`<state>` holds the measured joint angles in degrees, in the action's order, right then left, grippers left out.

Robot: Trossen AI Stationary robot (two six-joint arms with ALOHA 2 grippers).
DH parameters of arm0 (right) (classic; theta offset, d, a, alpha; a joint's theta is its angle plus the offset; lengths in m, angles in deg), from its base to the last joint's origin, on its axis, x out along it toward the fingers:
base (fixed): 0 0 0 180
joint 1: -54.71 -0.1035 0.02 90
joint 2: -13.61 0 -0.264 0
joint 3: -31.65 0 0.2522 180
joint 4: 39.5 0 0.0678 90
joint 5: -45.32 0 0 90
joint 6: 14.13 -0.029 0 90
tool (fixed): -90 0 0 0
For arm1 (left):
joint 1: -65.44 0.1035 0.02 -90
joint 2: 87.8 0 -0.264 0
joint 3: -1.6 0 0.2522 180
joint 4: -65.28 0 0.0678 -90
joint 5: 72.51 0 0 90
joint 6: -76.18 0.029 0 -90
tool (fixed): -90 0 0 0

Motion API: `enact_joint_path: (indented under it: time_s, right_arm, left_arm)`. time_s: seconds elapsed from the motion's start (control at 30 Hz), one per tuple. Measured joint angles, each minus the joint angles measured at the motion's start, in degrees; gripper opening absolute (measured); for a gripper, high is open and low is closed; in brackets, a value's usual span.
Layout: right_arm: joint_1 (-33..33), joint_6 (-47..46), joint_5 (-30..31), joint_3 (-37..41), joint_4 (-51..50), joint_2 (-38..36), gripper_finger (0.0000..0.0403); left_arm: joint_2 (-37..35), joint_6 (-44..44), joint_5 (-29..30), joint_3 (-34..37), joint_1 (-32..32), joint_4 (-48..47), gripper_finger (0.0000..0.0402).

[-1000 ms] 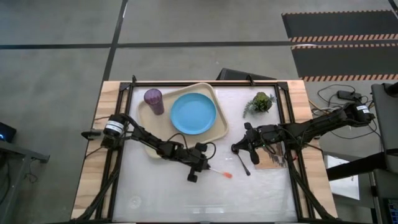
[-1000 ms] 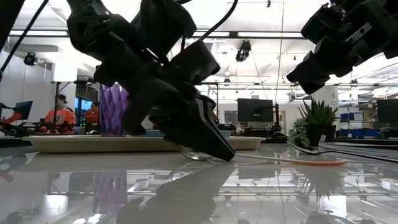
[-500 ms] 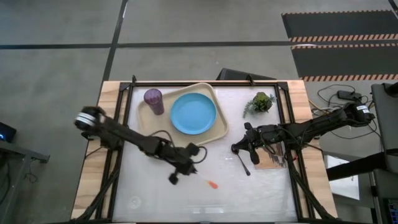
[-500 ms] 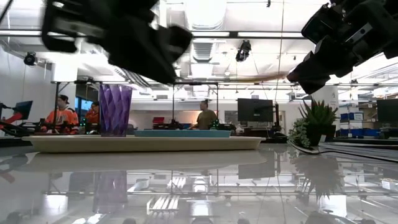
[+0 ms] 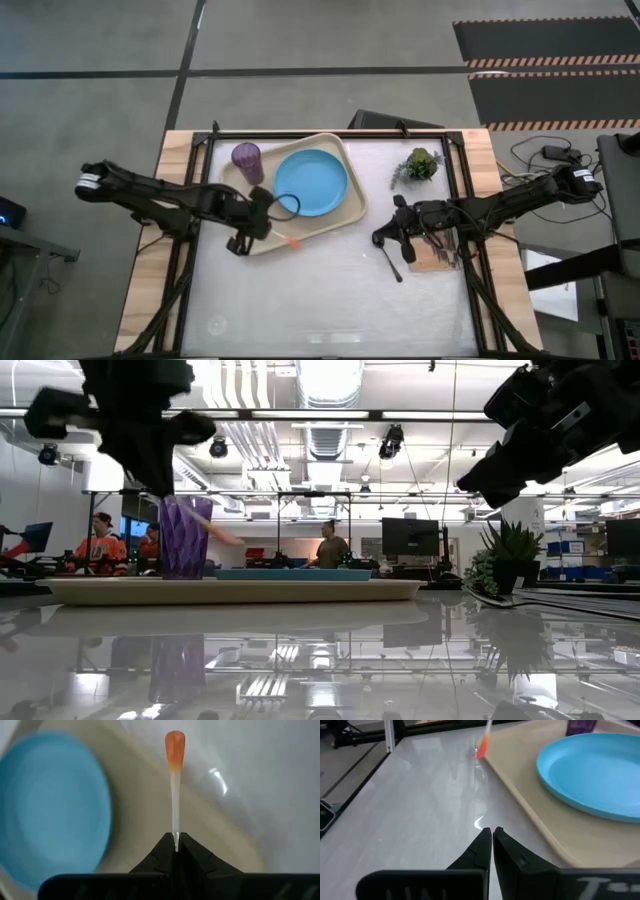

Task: Pick and place plate/cup/fork/spoon on tray
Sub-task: Put the orange fork on the gray tray to the left of the blue plate

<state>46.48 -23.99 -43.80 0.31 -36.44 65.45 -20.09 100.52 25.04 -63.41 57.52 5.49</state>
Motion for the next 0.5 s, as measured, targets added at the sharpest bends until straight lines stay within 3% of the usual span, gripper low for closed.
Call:
enact_joint_path:
  time_s: [0.5]
  right_arm:
    - [0.0,0.08,0.75,0.0,0.17,0.0,0.0009]
  left_arm:
    - [-3.11,4.58,0.64,12.5,10.57,-0.3,0.0011]
